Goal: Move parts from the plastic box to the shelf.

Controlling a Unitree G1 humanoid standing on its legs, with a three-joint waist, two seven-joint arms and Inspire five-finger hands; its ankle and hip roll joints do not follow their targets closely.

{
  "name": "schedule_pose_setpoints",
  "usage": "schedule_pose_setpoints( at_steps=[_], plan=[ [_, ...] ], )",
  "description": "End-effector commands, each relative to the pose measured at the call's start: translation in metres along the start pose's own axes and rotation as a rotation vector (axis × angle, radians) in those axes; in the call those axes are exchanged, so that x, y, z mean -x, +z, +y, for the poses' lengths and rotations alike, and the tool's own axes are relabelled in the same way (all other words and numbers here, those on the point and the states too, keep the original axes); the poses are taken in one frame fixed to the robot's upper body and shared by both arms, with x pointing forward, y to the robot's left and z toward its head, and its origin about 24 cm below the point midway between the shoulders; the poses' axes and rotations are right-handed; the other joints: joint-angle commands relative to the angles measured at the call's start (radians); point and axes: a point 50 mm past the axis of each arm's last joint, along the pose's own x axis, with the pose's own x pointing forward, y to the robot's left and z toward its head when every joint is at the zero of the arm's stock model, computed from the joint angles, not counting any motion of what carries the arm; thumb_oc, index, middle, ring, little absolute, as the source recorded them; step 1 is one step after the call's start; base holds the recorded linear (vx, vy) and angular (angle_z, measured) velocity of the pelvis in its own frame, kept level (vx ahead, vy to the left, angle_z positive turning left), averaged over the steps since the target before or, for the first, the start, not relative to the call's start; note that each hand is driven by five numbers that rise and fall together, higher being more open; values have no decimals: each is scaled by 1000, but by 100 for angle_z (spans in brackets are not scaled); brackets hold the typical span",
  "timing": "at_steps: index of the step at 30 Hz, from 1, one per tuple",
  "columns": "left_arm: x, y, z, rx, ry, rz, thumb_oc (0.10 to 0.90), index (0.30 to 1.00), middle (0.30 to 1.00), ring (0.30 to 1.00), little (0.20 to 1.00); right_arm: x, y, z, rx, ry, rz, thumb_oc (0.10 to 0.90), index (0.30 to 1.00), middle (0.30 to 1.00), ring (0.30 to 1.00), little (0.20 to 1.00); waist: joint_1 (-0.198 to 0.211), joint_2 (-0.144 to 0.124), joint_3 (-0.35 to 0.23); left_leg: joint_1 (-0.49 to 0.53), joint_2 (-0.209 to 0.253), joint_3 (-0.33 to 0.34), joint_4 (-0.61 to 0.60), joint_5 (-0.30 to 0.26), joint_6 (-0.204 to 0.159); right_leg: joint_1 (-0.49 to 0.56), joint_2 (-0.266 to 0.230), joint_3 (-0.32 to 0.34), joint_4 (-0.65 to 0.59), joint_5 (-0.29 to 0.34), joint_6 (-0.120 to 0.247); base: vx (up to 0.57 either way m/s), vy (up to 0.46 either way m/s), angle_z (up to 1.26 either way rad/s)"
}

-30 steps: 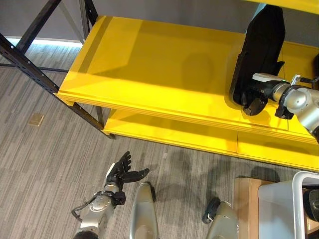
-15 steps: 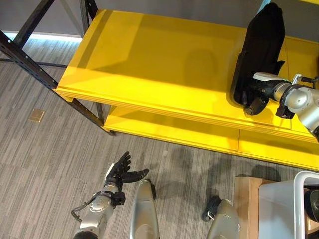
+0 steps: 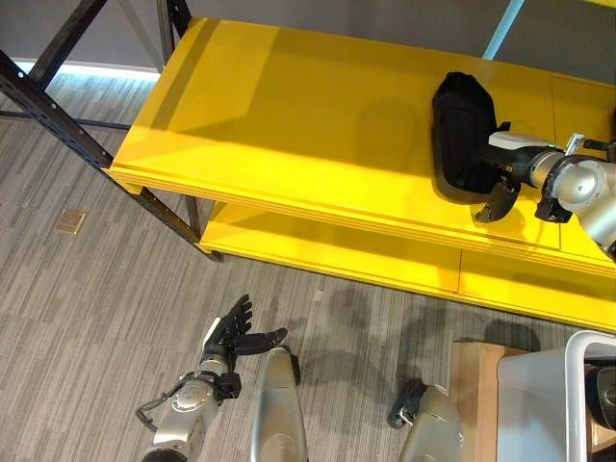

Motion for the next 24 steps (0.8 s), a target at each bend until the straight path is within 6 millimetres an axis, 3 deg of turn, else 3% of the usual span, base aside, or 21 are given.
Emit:
schedule_pose_setpoints(
  at_steps=[1, 12, 13, 18, 19, 20, 24],
  plan=[
    [0, 38, 13, -30, -2, -170, 900, 1000, 1000, 1000, 1000, 14, 2, -44, 5, -123, -12, 900, 1000, 1000, 1000, 1000, 20, -8, -46, 32, 49, -6, -11, -10, -18, -4, 23, 30, 54, -17, -1, 0, 0, 0],
    [-1, 35, 14, -27, -2, -154, 900, 1000, 1000, 1000, 1000, 12, 9, -43, -9, -124, -38, 900, 1000, 1000, 1000, 1000, 17, -14, -47, 33, 54, -8, -8, -11, -19, -1, 28, 32, 53, -19, -3, -7, 1, 0],
    [-2, 36, 13, -29, -4, -159, 900, 1000, 1000, 1000, 1000, 12, 11, -45, -10, -132, -44, 900, 1000, 1000, 1000, 1000, 15, -15, -48, 24, 50, -4, -21, 16, -10, -8, 27, 26, 40, 3, -15, -73, 12, -2],
    [-3, 37, 13, -29, -6, -157, 900, 1000, 1000, 1000, 1000, 12, 19, -51, -36, -176, -82, 900, 1000, 1000, 1000, 1000, 12, -17, -51, 27, 50, -3, -19, 15, -10, -6, 29, 30, 36, 7, -15, -1, 1, -1],
    [-3, 36, 13, -29, -5, -155, 900, 1000, 1000, 1000, 1000, 11, 19, -50, -36, -173, -83, 900, 1000, 1000, 1000, 1000, 13, -16, -51, 36, 53, -6, -9, -10, -19, 2, 30, 36, 48, -14, -4, 0, 0, 0],
    [-3, 37, 12, -28, -6, -158, 900, 1000, 1000, 1000, 1000, 12, 21, -53, -42, -192, -91, 900, 1000, 1000, 1000, 1000, 11, -18, -52, 27, 50, -3, -20, 15, -10, -5, 30, 30, 34, 8, -15, 0, 0, 0],
    [-4, 37, 13, -25, 1, -159, 900, 1000, 1000, 1000, 1000, 21, 27, -68, -52, -272, -136, 900, 1000, 1000, 1000, 1000, 5, -25, -58, 34, 52, 3, -31, 17, -10, 3, 31, 26, 22, 15, -12, -16, 3, 0]
  ],
)
